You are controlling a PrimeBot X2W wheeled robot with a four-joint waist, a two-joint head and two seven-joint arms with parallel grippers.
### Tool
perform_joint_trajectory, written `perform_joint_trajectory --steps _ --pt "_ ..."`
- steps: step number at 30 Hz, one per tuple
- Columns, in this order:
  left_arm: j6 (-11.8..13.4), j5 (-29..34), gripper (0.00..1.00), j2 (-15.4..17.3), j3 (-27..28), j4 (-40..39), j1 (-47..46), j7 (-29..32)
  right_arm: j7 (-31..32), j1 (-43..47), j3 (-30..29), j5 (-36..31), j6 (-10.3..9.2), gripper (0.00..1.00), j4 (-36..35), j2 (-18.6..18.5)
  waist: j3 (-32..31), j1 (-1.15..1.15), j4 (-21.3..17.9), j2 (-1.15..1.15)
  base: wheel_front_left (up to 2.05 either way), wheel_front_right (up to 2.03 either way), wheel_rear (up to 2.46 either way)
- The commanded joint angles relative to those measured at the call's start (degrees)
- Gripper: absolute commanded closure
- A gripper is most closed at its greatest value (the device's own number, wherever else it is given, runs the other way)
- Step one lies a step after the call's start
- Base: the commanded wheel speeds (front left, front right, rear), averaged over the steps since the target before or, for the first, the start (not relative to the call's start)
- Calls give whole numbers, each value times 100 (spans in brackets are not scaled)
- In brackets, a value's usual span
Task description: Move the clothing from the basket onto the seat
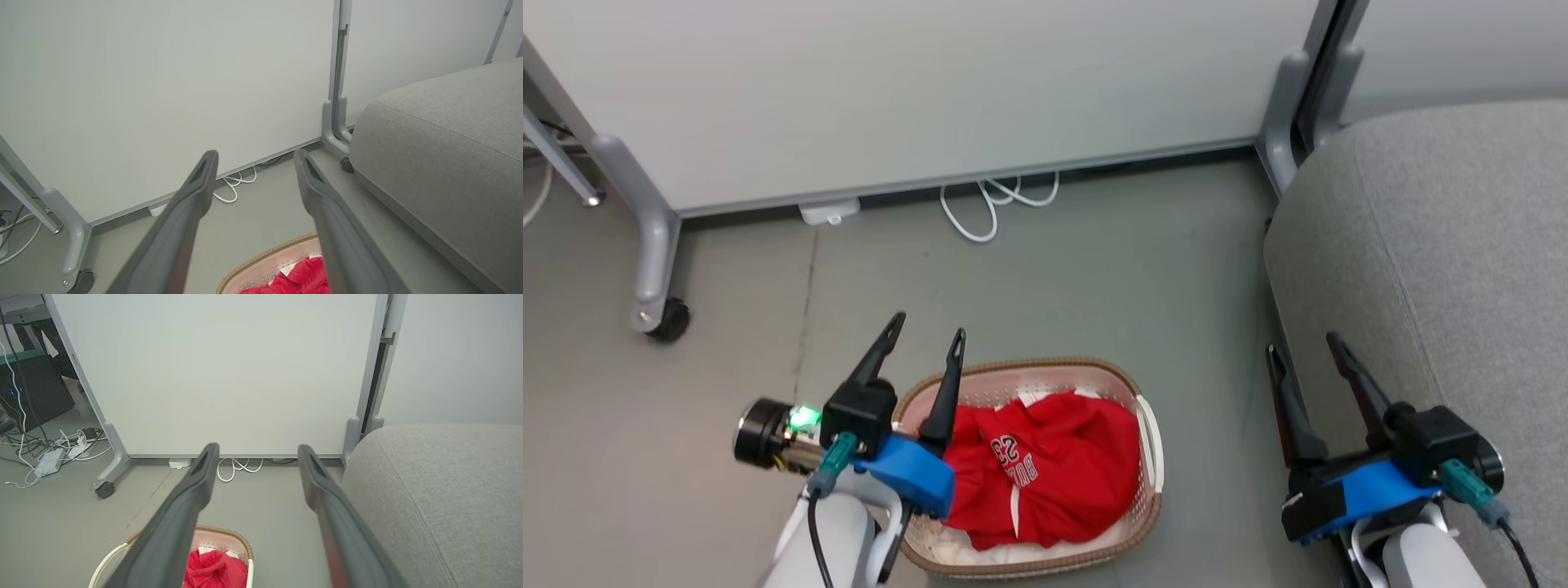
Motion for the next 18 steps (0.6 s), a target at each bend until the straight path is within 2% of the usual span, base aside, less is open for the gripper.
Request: perform_joint_trajectory --steps 1,12,18 --pt "-50 50 0 89 -47 84 -268 -17 -18 -141 -26 -29 3 0 -38 -24 332 0 -166 0 0 0 0" --pt "-133 287 0 576 -631 1045 -1479 -16 -18 -744 -32 46 3 0 -202 -21 1539 0 -656 0 0 0 0" --pt "-130 257 0 937 -1502 1976 -2336 -15 -18 -1193 50 96 3 0 -347 -18 2389 0 -964 0 0 0 0"
